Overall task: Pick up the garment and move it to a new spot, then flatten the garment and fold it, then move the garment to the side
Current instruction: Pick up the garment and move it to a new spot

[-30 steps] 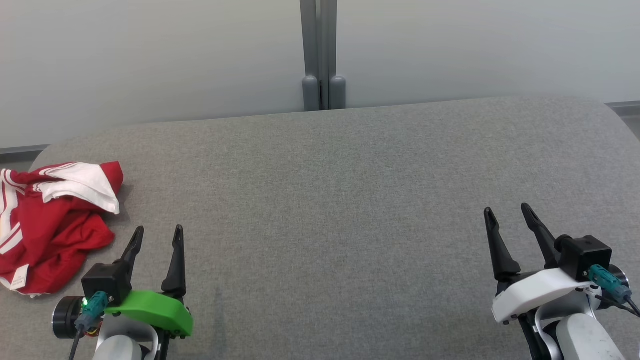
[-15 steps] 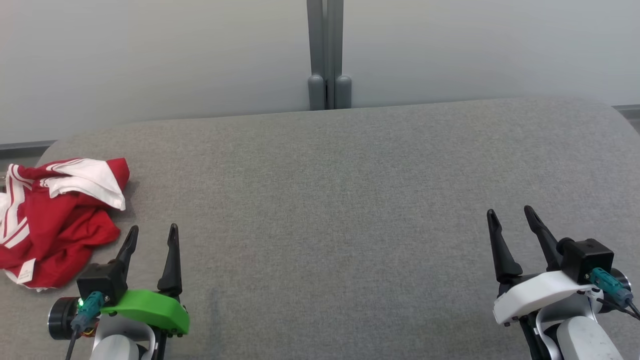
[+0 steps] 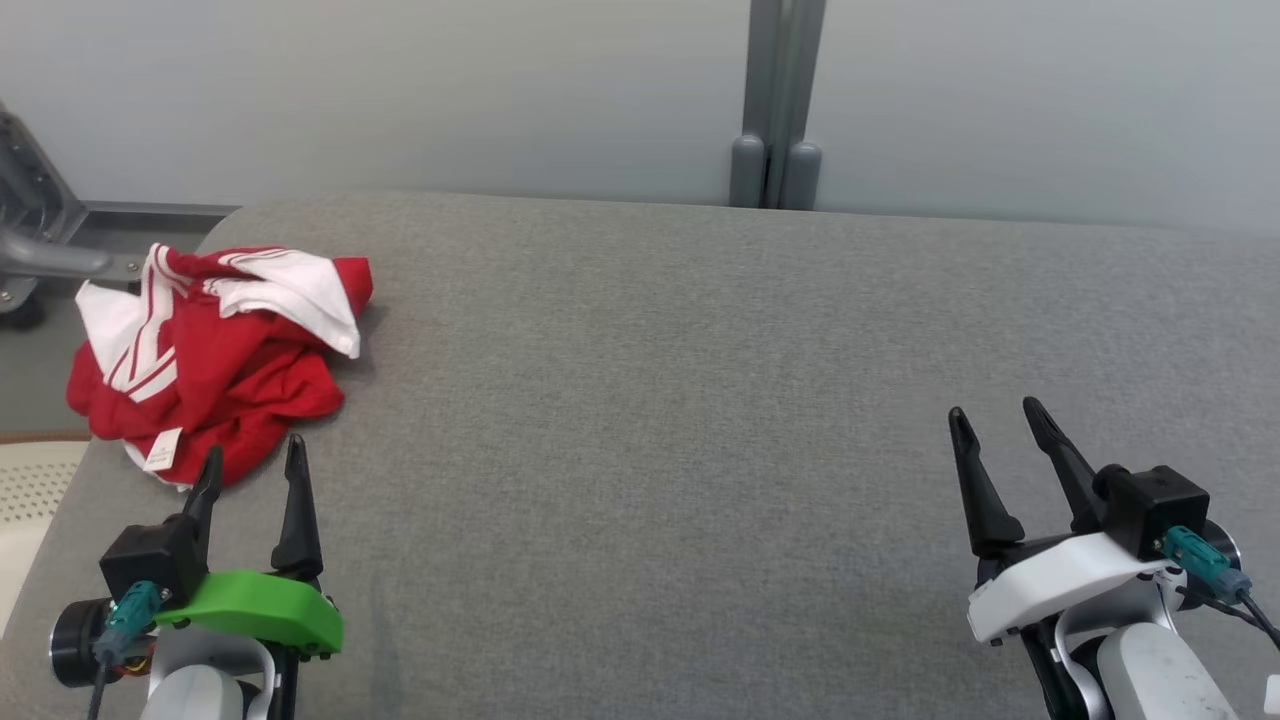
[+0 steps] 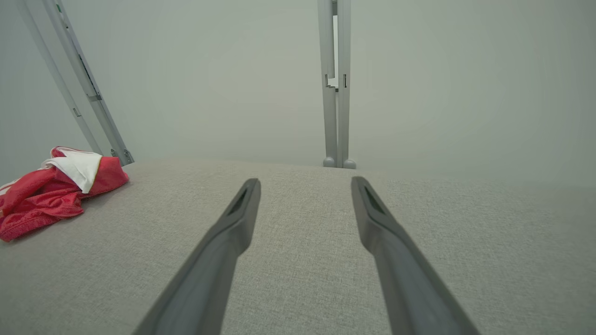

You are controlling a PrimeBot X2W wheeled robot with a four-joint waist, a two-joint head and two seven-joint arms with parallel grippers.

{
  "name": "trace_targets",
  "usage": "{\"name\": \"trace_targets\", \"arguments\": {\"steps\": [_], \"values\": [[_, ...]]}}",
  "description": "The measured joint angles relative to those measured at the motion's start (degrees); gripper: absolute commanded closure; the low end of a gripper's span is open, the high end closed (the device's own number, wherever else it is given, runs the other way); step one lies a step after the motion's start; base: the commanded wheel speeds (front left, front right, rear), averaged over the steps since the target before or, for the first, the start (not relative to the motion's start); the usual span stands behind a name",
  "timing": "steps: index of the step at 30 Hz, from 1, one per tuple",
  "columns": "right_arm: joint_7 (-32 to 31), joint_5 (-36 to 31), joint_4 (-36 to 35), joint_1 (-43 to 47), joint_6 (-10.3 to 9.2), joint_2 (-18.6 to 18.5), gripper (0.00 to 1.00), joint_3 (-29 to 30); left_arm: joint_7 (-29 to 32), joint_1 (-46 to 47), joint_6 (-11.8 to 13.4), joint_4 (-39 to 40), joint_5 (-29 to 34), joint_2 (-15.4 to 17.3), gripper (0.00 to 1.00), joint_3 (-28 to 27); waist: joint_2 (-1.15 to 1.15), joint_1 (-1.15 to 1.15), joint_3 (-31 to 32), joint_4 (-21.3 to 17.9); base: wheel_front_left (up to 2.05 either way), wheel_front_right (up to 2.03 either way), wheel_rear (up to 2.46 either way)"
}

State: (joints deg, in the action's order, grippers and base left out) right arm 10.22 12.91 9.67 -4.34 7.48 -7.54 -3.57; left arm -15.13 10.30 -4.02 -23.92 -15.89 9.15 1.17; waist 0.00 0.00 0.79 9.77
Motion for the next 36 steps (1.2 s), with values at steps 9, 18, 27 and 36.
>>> {"name": "trace_targets", "arguments": {"steps": [9, 18, 27, 36], "values": [[-0.1, 0.3, -0.8, -1.0, 0.00, -0.1, 0.00, -1.2, 0.0, -1.3, 0.8, 1.4, -1.0, 0.2, 0.00, -3.3, 0.00, 0.00, -0.9, 7.0, 0.00, 0.00, 0.00], [-1.2, 0.3, -2.4, -1.9, 0.00, -0.7, 0.00, -1.5, 0.0, -1.6, 0.9, 2.6, -1.1, -0.7, 0.00, -4.4, 0.00, 0.00, -3.1, 10.5, 0.00, 0.00, 0.00], [-4.0, 0.5, -6.5, -6.7, 0.00, -3.9, 0.00, -2.4, 0.3, 9.9, -1.0, -2.1, -1.1, -1.1, 0.00, -2.4, 0.00, 0.00, -9.0, 9.7, 0.00, 0.00, 0.00], [-5.9, 1.1, -10.6, -13.0, 0.00, -6.9, 0.00, -3.7, 3.3, 27.1, -2.7, -19.0, -3.4, 2.8, 0.00, -1.2, 0.00, 0.00, -17.9, 7.4, 0.00, 0.00, 0.00]]}}
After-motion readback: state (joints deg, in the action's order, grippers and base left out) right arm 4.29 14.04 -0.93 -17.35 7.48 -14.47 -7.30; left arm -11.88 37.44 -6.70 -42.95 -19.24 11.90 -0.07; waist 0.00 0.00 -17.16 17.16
